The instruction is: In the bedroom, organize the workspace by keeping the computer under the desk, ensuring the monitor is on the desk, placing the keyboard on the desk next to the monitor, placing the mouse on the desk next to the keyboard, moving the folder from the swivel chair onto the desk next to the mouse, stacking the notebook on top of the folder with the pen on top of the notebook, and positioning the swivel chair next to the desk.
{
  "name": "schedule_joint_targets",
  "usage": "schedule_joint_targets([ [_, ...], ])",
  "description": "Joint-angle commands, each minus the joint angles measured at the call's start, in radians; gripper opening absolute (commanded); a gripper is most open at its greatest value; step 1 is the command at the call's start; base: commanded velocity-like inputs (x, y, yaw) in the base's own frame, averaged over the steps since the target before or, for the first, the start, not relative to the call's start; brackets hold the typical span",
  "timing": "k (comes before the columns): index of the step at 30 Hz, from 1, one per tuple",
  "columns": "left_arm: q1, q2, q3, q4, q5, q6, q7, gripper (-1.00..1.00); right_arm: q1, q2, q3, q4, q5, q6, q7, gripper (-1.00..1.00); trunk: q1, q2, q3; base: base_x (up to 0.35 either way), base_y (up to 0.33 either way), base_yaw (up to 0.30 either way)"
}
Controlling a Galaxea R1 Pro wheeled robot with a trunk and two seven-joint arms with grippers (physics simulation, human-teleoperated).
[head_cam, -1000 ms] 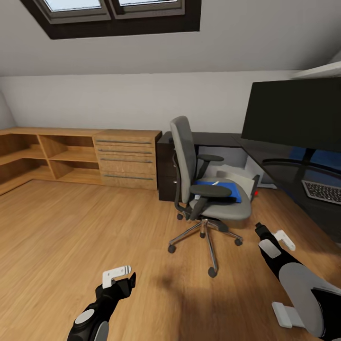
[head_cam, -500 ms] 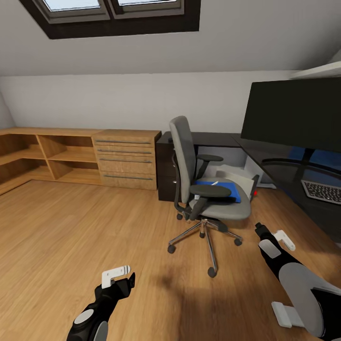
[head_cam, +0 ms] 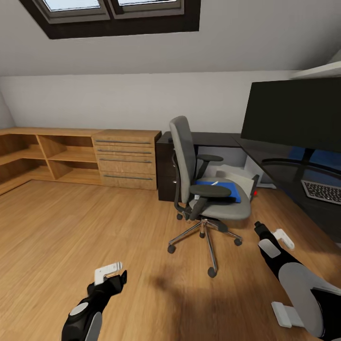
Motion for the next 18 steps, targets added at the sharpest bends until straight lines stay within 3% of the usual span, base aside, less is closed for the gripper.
schedule_joint_targets([
  [1,-0.024,0.000,0.001,0.019,0.011,0.005,0.008,1.00,0.000,-0.001,0.006,-0.002,-0.010,-0.003,-0.001,1.00,0.000,0.000,-0.001,0.000,0.000,0.000],
  [6,-0.223,0.013,0.009,0.252,0.015,0.016,0.002,1.00,-0.006,-0.028,0.011,-0.019,-0.006,0.004,-0.004,1.00,0.000,0.000,-0.001,0.000,0.000,0.000],
  [10,-0.279,0.016,0.010,0.319,0.017,0.015,-0.003,1.00,-0.031,-0.042,0.011,-0.023,0.025,0.015,-0.009,1.00,0.000,0.000,-0.001,0.000,0.000,0.000],
  [13,-0.293,0.016,0.009,0.289,0.017,0.015,-0.005,1.00,-0.060,-0.044,0.011,-0.022,0.059,0.045,-0.025,1.00,0.000,0.000,-0.001,0.000,0.000,0.000],
  [18,-0.284,0.020,0.009,0.192,0.016,0.018,-0.006,1.00,-0.074,-0.045,0.004,-0.015,0.069,0.075,-0.033,1.00,0.000,0.000,-0.001,0.000,0.000,0.000],
])
